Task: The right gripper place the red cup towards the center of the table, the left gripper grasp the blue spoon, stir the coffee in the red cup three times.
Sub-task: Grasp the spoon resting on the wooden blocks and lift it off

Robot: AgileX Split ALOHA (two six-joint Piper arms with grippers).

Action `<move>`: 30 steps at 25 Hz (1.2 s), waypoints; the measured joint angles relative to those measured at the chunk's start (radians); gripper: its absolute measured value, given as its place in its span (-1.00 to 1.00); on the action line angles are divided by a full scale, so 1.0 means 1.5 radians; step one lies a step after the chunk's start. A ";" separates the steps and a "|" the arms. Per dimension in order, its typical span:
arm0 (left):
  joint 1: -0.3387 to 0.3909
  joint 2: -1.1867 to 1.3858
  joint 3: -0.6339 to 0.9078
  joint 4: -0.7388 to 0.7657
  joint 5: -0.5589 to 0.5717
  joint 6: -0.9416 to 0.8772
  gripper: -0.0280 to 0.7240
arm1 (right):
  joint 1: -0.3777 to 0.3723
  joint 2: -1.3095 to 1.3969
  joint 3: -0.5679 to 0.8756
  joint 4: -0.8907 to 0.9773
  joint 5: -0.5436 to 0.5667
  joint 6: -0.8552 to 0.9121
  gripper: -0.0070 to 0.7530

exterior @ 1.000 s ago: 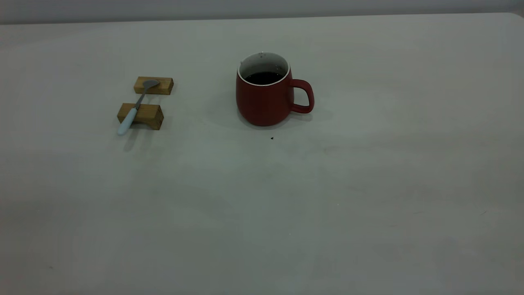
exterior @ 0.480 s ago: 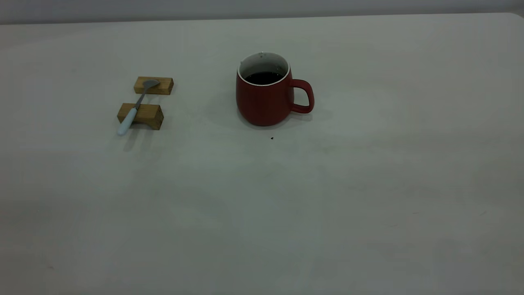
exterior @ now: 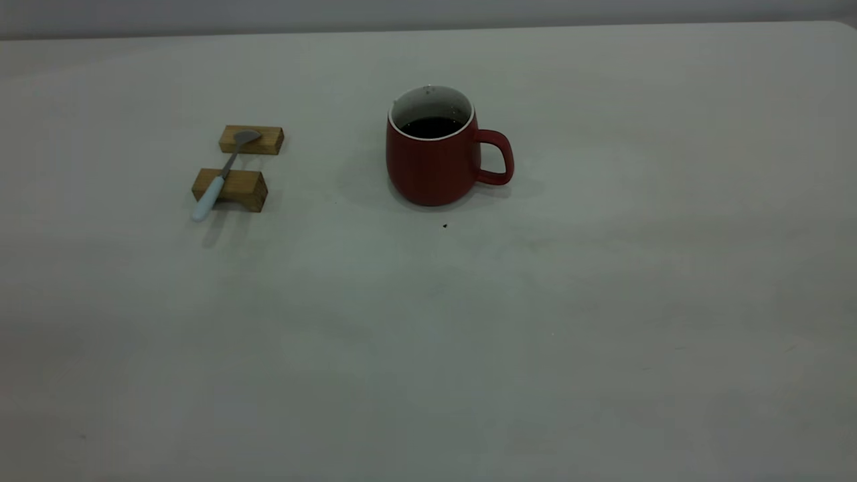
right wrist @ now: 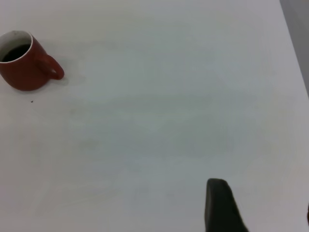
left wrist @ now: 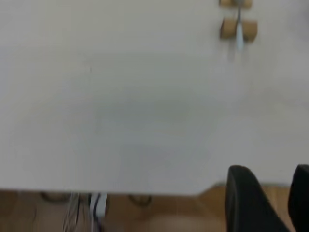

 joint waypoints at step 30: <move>-0.038 1.155 -0.319 -0.036 -0.423 -0.013 0.34 | 0.000 0.000 0.000 0.000 -0.001 0.000 0.23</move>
